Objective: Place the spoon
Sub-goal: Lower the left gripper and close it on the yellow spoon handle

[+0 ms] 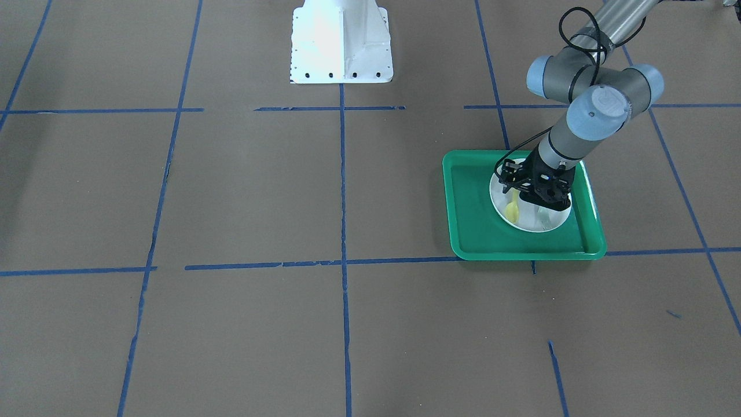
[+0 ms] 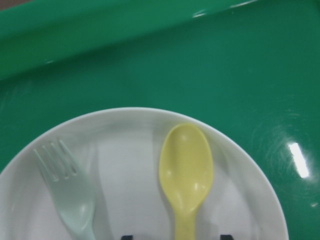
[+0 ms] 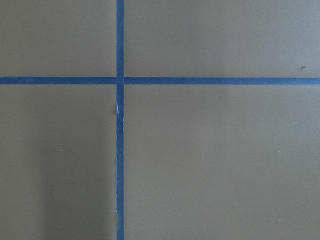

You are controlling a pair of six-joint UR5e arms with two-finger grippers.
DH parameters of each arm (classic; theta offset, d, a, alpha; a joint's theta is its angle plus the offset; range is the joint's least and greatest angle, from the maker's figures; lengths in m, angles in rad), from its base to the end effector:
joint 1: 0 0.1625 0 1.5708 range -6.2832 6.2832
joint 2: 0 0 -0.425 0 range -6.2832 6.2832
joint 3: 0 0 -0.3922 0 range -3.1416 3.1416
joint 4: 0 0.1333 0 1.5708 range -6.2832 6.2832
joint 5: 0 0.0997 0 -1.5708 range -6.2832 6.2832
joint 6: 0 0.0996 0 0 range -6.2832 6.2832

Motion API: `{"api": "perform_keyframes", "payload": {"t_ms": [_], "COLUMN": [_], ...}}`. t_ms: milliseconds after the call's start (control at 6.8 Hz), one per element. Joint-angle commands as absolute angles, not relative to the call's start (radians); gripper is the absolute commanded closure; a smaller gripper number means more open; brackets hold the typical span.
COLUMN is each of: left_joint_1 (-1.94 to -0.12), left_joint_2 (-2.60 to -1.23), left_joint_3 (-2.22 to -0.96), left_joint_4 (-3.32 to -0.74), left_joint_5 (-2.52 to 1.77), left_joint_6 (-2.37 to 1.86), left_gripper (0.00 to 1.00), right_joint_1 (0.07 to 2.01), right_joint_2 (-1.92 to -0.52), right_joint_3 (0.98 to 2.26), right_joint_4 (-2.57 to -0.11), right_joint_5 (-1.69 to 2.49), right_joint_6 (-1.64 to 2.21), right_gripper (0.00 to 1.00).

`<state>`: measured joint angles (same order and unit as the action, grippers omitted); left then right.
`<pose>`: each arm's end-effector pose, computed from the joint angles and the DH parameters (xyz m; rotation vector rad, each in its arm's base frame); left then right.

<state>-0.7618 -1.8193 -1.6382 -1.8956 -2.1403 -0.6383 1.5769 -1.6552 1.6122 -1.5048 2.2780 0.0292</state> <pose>0.3846 -0.4768 0.4602 0.1034 0.8276 0.3431 0.0714 -0.4570 0.6762 0.0139 -0.7074 0.0257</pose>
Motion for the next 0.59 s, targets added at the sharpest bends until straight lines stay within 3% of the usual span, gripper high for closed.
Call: {"api": "perform_keyframes", "payload": {"t_ms": [0,147,441], "left_joint_1": [-0.761,-0.761,-0.764], "left_joint_2": [-1.819,-1.819,-1.821], "left_joint_3": [-1.643,-1.650,-1.667], "left_joint_4": [-1.891,-1.887,-1.885], "left_joint_5": [-2.146,-2.148,-2.146], "left_joint_6": [-0.641,-0.643,-0.649], "left_gripper": [0.84,1.00,1.00], "right_joint_1": [1.577,1.577,1.577], "right_joint_2": [-1.655,-1.655,-1.655], "right_joint_3": [1.612,1.612,1.612], "right_joint_4": [-1.505,-1.505,-1.505], "right_joint_5": [2.278,2.278,2.278], "right_joint_6": [0.029,0.029,0.029], "right_gripper": [0.00,0.00,0.00]}}
